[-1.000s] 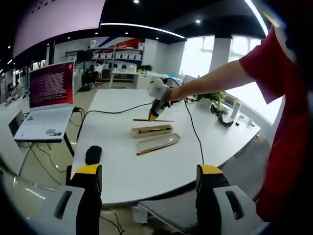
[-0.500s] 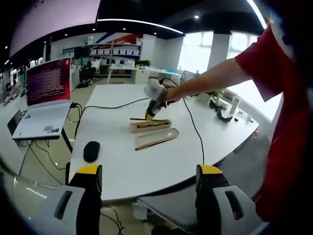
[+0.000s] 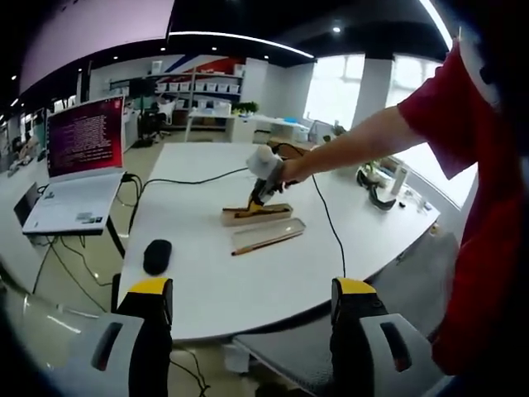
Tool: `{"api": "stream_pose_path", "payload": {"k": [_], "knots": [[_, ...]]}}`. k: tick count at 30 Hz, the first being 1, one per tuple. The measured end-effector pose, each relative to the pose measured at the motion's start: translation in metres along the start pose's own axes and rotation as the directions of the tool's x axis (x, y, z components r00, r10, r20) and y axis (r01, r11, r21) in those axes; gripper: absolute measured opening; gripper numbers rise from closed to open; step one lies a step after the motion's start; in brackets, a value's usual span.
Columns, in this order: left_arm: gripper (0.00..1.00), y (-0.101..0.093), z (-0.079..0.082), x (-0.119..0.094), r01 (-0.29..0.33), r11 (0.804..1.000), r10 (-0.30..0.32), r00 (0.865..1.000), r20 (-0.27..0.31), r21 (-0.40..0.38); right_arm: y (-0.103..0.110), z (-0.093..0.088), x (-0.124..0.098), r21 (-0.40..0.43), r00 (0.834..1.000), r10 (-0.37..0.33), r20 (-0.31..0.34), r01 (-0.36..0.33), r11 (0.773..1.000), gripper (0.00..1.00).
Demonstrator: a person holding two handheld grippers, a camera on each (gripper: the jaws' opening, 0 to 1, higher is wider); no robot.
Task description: Arrange the utensils inside the cutlery case until each visible utensil rests in its matching compartment.
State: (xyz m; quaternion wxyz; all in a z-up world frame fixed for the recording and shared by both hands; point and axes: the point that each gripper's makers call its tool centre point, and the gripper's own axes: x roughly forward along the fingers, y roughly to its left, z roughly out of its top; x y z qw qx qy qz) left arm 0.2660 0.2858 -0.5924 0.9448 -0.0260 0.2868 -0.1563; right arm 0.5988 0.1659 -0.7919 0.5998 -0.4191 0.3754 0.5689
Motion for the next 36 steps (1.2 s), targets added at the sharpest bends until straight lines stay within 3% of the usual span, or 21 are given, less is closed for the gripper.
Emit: {"api": "stream_pose_path", "payload": {"k": [14,15,18,29,36], "knots": [[0.80,0.009,0.001,-0.002,-0.018,1.000,0.018,1.000,0.005,-0.002,0.001,-0.009,0.008,0.055,0.999,-0.024,-0.047,0.026,0.998,0.01],[0.80,0.009,0.001,-0.003,-0.020,1.000,0.021,1.000,0.009,-0.002,0.000,-0.009,0.005,0.054,0.997,-0.050,-0.051,0.053,0.997,0.02],[0.80,0.010,0.002,-0.005,-0.023,1.000,0.023,1.000,0.013,0.003,-0.003,-0.009,0.003,0.090,0.999,-0.033,-0.030,0.036,0.995,0.07],[0.80,0.003,0.007,-0.006,-0.004,1.000,0.003,0.999,0.045,0.014,-0.018,-0.009,-0.032,0.152,0.997,-0.074,-0.001,0.074,0.986,0.06],[0.80,0.004,0.009,-0.011,0.004,1.000,-0.005,0.998,0.069,0.020,-0.017,-0.010,-0.049,0.149,0.995,-0.097,-0.001,0.096,0.984,0.06]]}}
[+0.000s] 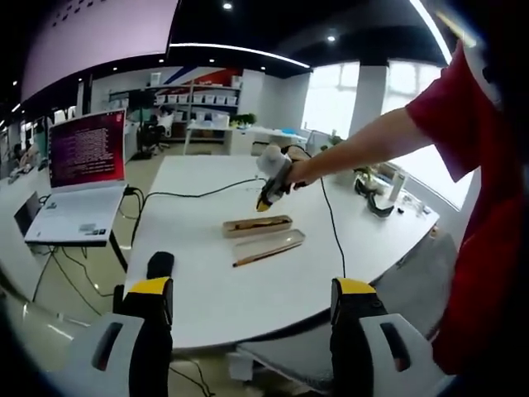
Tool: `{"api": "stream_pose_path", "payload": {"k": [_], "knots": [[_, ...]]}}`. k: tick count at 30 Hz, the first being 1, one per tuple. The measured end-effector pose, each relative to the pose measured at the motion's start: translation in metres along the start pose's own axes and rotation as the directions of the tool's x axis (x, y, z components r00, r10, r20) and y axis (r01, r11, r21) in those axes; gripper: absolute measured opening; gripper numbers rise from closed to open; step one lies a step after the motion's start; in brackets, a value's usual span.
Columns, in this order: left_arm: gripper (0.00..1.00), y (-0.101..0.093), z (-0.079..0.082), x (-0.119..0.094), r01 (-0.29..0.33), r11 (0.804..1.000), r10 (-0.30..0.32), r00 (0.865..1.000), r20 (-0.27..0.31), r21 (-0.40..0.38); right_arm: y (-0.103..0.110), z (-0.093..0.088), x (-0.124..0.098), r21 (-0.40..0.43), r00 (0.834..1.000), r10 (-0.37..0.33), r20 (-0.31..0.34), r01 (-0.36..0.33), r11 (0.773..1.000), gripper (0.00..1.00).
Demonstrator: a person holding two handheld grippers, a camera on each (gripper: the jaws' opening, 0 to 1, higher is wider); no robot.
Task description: Arrange the utensils inside the cutlery case until each visible utensil rests in its matching compartment.
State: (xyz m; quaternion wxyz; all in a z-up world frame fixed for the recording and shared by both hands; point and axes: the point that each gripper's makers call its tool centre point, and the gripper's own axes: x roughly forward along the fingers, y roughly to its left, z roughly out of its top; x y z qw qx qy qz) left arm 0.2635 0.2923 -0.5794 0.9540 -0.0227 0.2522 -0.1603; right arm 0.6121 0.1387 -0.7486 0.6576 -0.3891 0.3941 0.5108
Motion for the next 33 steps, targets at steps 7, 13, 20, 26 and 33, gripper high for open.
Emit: {"api": "stream_pose_path", "payload": {"k": [7,13,20,26,33], "knots": [[0.80,0.001,0.001,-0.004,0.002,1.000,-0.003,1.000,0.009,0.017,0.019,0.002,-0.008,-0.002,1.000,0.009,0.006,-0.009,1.000,0.06],[0.80,-0.002,0.006,-0.004,0.015,1.000,-0.016,1.000,0.025,0.027,0.040,0.003,-0.005,-0.029,1.000,0.014,0.021,-0.013,0.999,0.07],[0.80,-0.003,0.006,-0.005,0.025,0.999,-0.026,0.999,0.033,0.035,0.058,0.002,-0.009,-0.051,0.999,0.025,0.029,-0.023,0.998,0.08],[0.80,-0.004,0.005,-0.006,0.025,0.999,-0.026,0.999,0.033,0.045,0.078,0.002,-0.007,-0.081,0.998,0.044,0.036,-0.041,0.996,0.09],[0.80,-0.005,0.002,-0.009,0.019,0.999,-0.021,0.999,0.030,0.048,0.088,0.002,-0.004,-0.110,0.998,0.047,0.040,-0.042,0.993,0.08]]}}
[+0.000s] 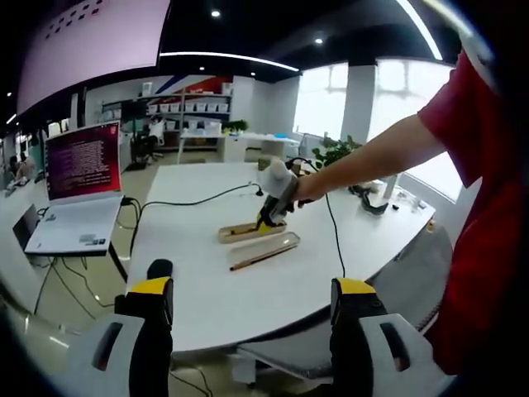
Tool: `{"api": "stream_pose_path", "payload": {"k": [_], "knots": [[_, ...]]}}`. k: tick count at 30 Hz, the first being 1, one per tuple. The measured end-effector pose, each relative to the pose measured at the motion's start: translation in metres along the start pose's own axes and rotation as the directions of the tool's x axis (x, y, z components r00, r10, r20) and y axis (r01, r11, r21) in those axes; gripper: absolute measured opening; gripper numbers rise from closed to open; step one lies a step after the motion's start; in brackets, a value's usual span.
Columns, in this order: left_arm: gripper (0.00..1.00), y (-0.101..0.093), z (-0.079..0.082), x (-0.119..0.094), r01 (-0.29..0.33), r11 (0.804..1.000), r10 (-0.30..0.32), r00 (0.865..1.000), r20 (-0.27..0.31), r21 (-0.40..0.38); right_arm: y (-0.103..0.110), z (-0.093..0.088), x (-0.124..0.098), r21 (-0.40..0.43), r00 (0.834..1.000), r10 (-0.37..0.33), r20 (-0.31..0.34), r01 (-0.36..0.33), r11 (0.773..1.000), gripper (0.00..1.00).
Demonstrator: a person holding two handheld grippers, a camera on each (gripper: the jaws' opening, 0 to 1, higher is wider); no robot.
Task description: Arrange the utensils inside the cutlery case until each visible utensil rests in its matching compartment.
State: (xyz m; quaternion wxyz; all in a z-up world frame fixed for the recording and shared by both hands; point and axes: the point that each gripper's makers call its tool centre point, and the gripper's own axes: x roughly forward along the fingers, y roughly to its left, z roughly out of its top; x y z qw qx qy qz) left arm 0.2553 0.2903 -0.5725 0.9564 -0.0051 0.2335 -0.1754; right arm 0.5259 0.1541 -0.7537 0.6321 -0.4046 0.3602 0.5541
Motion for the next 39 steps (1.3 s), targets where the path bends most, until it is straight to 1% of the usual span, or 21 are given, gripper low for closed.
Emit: {"api": "stream_pose_path", "payload": {"k": [8,11,14,19,23,27,31,33,39], "knots": [[0.80,0.000,0.000,-0.002,-0.001,1.000,0.001,1.000,0.010,-0.006,0.002,-0.002,0.001,0.003,1.000,0.000,0.001,0.000,1.000,0.10],[0.80,-0.001,0.000,-0.001,0.000,1.000,0.000,1.000,0.009,-0.007,0.009,-0.004,0.004,-0.004,1.000,0.009,0.004,-0.009,1.000,0.11],[0.80,-0.001,-0.001,-0.001,-0.001,1.000,0.001,1.000,0.009,-0.010,0.017,-0.007,0.010,-0.018,1.000,0.024,-0.002,-0.024,1.000,0.11],[0.80,0.001,-0.003,-0.002,-0.009,1.000,0.009,1.000,0.005,-0.016,0.025,-0.010,0.015,-0.024,0.999,0.035,-0.012,-0.035,0.999,0.10],[0.80,0.003,-0.004,-0.004,-0.019,0.999,0.019,1.000,0.010,-0.026,0.029,-0.010,0.018,-0.025,0.999,0.045,-0.012,-0.046,0.999,0.10],[0.79,0.006,-0.002,-0.006,-0.035,0.999,0.035,0.999,0.026,-0.020,0.032,-0.009,0.021,-0.029,0.999,0.049,-0.014,-0.050,0.998,0.10],[0.79,0.006,-0.005,-0.006,-0.037,0.999,0.038,0.999,0.014,-0.021,0.036,-0.006,0.025,-0.049,0.999,0.053,-0.003,-0.053,0.997,0.07],[0.79,0.006,-0.006,-0.007,-0.036,0.999,0.037,0.999,0.013,-0.024,0.041,-0.006,0.029,-0.046,0.998,0.060,-0.011,-0.060,0.997,0.09],[0.79,0.003,-0.009,-0.008,-0.033,0.999,0.034,0.999,0.009,-0.033,0.053,-0.005,0.040,-0.053,0.997,0.075,-0.012,-0.076,0.996,0.08]]}}
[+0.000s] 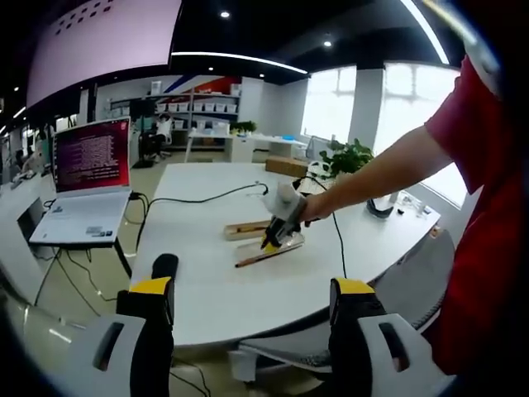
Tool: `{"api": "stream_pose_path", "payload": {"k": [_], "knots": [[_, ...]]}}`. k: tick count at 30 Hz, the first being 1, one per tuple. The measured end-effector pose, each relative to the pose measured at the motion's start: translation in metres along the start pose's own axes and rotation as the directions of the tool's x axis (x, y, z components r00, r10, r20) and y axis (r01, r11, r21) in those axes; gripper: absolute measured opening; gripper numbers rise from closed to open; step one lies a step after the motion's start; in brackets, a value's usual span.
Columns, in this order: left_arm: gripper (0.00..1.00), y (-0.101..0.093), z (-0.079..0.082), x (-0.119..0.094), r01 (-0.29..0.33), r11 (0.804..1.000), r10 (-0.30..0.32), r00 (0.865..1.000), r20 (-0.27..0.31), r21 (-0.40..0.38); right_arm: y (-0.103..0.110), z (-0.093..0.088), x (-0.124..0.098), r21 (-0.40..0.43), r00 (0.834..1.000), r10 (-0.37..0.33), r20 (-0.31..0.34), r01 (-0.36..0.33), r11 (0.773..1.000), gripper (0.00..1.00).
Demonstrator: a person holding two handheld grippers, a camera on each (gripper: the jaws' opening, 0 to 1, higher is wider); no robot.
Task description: Arrange the utensils inside the cutlery case until each visible utensil rests in its matching compartment.
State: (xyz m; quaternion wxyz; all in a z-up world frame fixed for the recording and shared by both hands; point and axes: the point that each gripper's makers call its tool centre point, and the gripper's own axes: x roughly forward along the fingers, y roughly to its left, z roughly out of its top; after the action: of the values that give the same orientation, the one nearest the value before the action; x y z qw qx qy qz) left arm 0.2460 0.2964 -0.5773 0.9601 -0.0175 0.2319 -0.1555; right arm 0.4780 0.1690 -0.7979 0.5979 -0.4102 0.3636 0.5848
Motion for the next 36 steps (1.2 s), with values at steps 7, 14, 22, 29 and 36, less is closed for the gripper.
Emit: {"api": "stream_pose_path", "payload": {"k": [7,14,22,29,36], "knots": [[0.78,-0.004,-0.004,-0.001,0.006,1.000,-0.006,1.000,-0.012,0.001,0.007,0.002,0.010,-0.007,1.000,0.011,-0.009,-0.011,1.000,0.06],[0.78,0.000,-0.005,-0.004,-0.009,1.000,0.009,1.000,-0.016,-0.006,0.004,0.003,0.013,-0.021,1.000,0.006,-0.017,-0.006,1.000,0.06],[0.78,0.000,-0.007,-0.004,-0.015,1.000,0.015,1.000,-0.025,-0.009,0.006,0.000,0.019,-0.029,0.999,0.020,-0.031,-0.021,0.999,0.07],[0.78,0.004,-0.009,-0.004,-0.024,1.000,0.024,0.999,-0.031,-0.014,0.009,-0.001,0.024,-0.017,0.999,0.032,-0.038,-0.032,0.999,0.07],[0.78,0.006,-0.010,-0.004,-0.027,0.999,0.026,0.999,-0.029,-0.021,0.012,0.000,0.025,-0.025,0.999,0.042,-0.034,-0.043,0.999,0.03]]}}
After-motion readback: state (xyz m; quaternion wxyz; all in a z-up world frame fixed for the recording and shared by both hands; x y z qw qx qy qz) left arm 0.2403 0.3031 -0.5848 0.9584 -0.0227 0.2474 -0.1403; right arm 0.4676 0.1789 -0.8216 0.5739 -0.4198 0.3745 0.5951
